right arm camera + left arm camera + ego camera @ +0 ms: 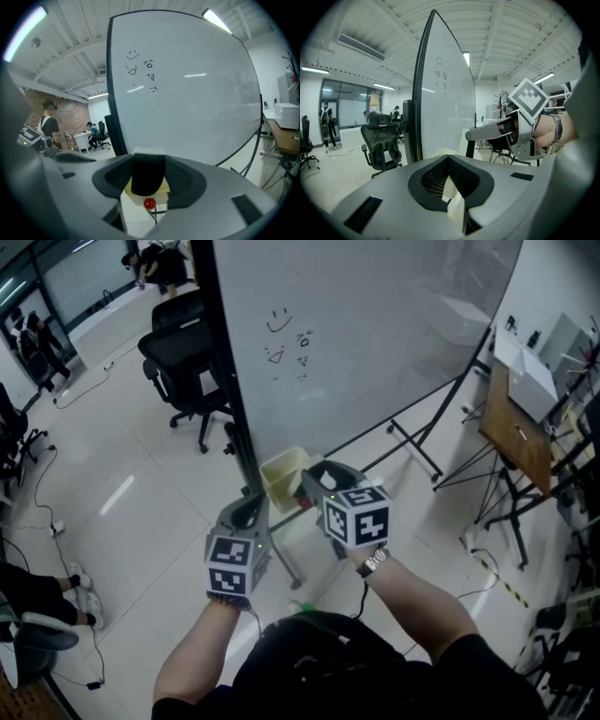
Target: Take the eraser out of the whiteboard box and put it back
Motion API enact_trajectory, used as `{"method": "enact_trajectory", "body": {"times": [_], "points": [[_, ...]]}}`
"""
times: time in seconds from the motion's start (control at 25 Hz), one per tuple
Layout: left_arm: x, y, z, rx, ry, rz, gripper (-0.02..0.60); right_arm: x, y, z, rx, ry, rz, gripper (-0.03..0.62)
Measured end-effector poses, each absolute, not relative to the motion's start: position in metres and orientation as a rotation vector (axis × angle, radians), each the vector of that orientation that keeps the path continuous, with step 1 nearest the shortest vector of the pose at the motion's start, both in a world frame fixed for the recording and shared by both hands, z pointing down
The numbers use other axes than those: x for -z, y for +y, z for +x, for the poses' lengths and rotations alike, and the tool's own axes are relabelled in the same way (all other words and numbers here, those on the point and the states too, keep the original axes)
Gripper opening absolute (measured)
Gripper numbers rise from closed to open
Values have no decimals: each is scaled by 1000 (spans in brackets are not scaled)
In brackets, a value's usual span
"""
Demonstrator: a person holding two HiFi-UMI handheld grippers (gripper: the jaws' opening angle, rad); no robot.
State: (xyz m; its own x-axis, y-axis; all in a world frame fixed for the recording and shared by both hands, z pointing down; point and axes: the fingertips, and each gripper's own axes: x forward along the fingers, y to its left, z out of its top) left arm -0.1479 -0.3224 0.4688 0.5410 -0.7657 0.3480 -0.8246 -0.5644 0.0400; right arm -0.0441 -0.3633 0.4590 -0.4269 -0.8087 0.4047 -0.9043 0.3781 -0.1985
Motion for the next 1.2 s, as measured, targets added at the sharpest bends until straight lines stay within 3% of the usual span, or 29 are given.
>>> {"method": "enact_trajectory", "body": {"times": [1.2], "points": [[-445, -207, -78, -464, -1548, 2499, 0, -403, -247, 11, -497, -2622, 1328, 235]]}}
